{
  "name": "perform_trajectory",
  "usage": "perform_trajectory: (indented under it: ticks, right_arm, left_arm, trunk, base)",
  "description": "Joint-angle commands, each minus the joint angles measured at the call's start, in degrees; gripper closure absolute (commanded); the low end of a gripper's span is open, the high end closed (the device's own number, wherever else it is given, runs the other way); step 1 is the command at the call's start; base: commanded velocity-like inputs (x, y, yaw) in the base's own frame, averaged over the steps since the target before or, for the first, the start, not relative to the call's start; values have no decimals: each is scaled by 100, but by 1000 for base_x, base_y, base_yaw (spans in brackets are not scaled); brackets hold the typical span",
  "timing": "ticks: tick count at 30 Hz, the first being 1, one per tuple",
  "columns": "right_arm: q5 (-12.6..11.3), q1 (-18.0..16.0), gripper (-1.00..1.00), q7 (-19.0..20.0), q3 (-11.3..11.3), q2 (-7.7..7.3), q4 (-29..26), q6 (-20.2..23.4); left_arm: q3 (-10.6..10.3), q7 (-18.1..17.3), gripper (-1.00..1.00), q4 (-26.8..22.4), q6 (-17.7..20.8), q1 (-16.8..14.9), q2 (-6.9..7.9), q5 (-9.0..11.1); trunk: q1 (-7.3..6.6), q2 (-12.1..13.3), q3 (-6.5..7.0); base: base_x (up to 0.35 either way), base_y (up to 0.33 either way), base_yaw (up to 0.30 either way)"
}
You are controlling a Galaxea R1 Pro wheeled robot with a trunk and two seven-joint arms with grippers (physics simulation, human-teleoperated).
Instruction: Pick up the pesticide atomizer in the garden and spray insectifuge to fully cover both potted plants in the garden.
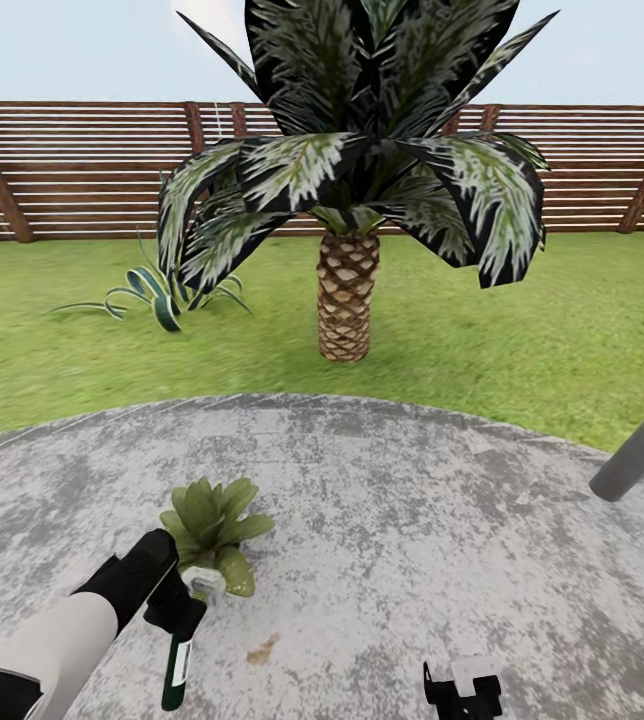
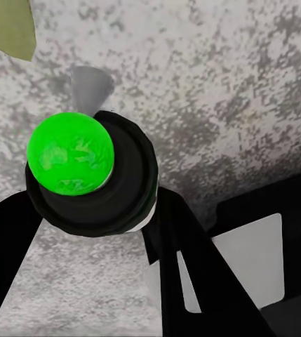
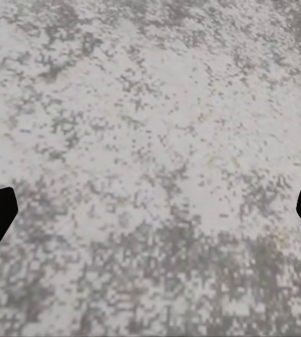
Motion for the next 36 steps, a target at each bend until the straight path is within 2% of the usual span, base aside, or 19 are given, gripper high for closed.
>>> perform_trajectory:
  ticks: [1, 7, 14, 22, 23, 25, 30, 32, 34, 36]
  right_arm:
    - [-24, -4, -100, -35, 49, 1, 7, -12]
    - [-25, -4, -100, -35, 49, 1, 9, -12]
    - [-25, -4, -100, -35, 49, 1, 11, -12]
    - [-25, -4, -100, -35, 49, 1, 13, -12]
    - [-25, -4, -100, -36, 49, 1, 13, -12]
    - [-25, -4, -100, -35, 49, 1, 13, -12]
    - [-25, -4, -100, -35, 49, 1, 13, -12]
    - [-25, -4, -100, -35, 49, 1, 13, -12]
    - [-25, -4, -100, -35, 49, 1, 13, -12]
    - [-25, -4, -100, -36, 49, 1, 13, -12]
  left_arm:
    - [-18, -56, 100, -12, 8, 8, 3, -56]
    - [-15, -43, 100, -15, 5, 25, 3, -62]
    - [-18, -41, 100, -7, 2, 38, -4, -47]
    - [-18, -35, 100, -3, 1, 41, -107, -88]
    - [-14, -34, 100, 0, -1, 55, -108, -88]
    - [-18, -33, 100, -20, -5, 275, -99, -107]
    - [17, -33, 100, -117, -5, 301, -110, -91]
    - [6, -33, 100, -139, -5, 301, -161, -82]
    - [1, -42, 100, -234, 3, 283, -211, -79]
    - [3, -73, 100, -679, 74, 231, -248, -48]
  trunk:
    - [-1, -2, -6]
    - [-1, -2, -23]
    - [-1, -2, -25]
    - [-1, -2, -25]
    - [-1, -2, -25]
    - [-1, -2, -25]
    - [-1, -2, -25]
    - [-1, -2, -25]
    - [-1, -2, -25]
    - [-1, -2, -25]
  base:
    - [20, -20, 58]
    - [4, -4, 163]
    - [0, 0, 18]
    - [46, 0, 0]
    - [180, -16, 0]
    - [40, -6, 0]
    - [3, -1, 0]
    - [0, 0, 0]
    - [0, 0, 0]
    - [0, 0, 0]
